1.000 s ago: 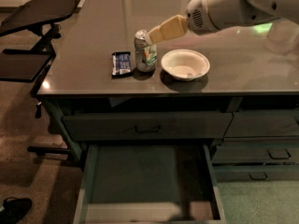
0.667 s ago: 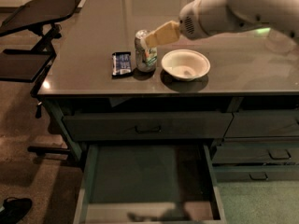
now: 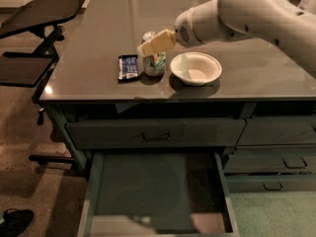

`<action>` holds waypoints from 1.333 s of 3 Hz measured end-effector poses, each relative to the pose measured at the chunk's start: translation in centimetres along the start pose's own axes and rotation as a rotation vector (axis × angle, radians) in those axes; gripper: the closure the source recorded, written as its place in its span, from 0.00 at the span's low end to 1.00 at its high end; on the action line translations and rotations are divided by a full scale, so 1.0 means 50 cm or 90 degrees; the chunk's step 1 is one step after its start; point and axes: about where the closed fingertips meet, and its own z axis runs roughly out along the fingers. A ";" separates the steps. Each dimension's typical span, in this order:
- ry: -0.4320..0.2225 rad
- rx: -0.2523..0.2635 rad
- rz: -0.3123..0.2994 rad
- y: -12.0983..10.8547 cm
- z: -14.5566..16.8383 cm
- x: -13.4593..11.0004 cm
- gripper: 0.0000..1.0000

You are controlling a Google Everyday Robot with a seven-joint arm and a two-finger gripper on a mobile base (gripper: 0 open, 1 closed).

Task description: Place 7up can into middle drawer

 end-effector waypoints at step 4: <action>0.001 -0.149 -0.004 0.048 0.132 0.035 0.64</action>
Offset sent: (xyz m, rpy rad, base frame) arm 0.0248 0.0510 -0.0587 0.0481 0.1238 0.2339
